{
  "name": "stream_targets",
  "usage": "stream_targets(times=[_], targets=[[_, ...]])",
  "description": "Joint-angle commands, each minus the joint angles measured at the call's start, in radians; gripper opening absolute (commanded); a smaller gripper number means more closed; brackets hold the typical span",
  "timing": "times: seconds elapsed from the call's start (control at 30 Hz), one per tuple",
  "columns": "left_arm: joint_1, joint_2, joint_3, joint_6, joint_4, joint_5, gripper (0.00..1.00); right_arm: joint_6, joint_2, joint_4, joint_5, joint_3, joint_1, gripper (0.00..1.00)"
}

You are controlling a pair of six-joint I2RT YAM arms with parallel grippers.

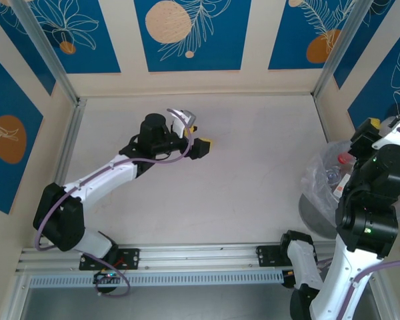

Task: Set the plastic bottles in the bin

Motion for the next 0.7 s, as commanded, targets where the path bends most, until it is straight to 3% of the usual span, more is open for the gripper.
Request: stream_targets(times=[0.0, 0.1, 0.2, 0.27, 0.4, 0.57, 0.67], targets=[[0.029, 0.022, -0.005, -0.031, 0.018, -0.035, 0.99, -0.215, 0.004, 0.092, 0.323, -0.108, -0.006, 0.54], [0.058, 0.047, -0.001, -0.075, 0.023, -0.031, 0.99, -0.437, 0.015, 0.225, 0.458, -0.211, -0.011, 0.56], [0.088, 0.085, 0.02, -0.114, 0.017, -0.003, 1.0, -0.591, 0.051, 0.318, 0.461, -0.283, -0.034, 0.59], [0.109, 0.103, 0.027, -0.139, 0.015, 0.002, 0.99, -0.603, 0.087, 0.308, 0.452, -0.311, -0.054, 0.65], [0.166, 0.095, 0.001, -0.201, 0.012, -0.048, 0.99, -0.511, 0.187, 0.189, 0.498, -0.274, -0.045, 0.86], [0.248, 0.01, -0.06, -0.202, -0.044, -0.13, 0.99, -0.466, 0.275, 0.068, 0.623, -0.125, 0.151, 0.99], [0.274, -0.08, -0.105, -0.191, -0.099, -0.307, 0.99, -0.392, 0.318, -0.006, 0.689, -0.028, 0.36, 0.99]])
